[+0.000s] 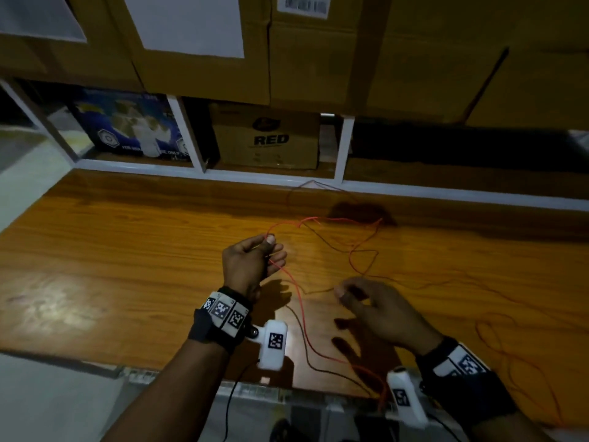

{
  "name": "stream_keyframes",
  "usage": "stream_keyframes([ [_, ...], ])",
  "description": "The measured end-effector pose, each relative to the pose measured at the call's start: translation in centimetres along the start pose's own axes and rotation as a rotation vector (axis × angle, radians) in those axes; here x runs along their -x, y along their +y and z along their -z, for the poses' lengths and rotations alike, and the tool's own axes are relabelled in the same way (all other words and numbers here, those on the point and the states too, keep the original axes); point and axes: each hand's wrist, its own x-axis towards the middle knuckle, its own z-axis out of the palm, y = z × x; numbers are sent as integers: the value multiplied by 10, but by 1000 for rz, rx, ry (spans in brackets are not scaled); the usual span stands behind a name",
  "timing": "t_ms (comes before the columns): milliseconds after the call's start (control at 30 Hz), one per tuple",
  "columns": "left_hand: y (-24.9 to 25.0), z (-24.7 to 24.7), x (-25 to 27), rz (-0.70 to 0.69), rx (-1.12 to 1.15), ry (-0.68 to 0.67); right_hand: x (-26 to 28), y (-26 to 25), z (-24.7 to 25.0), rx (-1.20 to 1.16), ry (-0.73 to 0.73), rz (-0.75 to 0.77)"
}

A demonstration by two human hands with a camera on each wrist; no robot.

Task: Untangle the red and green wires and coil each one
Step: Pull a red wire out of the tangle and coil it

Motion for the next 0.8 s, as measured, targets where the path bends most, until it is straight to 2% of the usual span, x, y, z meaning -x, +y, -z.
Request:
stream_keyframes([
  [67, 1, 2, -4, 3, 5, 9, 3, 4, -14, -45, -238, -30],
  [133, 4, 8, -11, -8, 3, 31, 2, 20, -28, 49, -318, -49],
  [200, 7, 16, -19, -13, 6, 53, 0, 38, -39, 156, -307, -68],
  [233, 7, 20, -23, -11, 6, 57, 0, 44, -44, 138, -303, -85],
  [267, 7, 24, -25, -6, 4, 60, 1, 47, -51, 57, -316, -108],
  [367, 1, 32, -29, 20, 12, 91, 7, 45, -75, -408, -299, -246],
  [433, -4, 35, -28, 31, 46, 108, 8, 38, -87, -520, -297, -346],
  [600, -9, 51, -33, 8, 99, 242, 6, 27, -106, -516, -426, -365],
  [800, -5, 64, -40, -23, 113, 332, -6, 20, -122, -509, -327, -435],
])
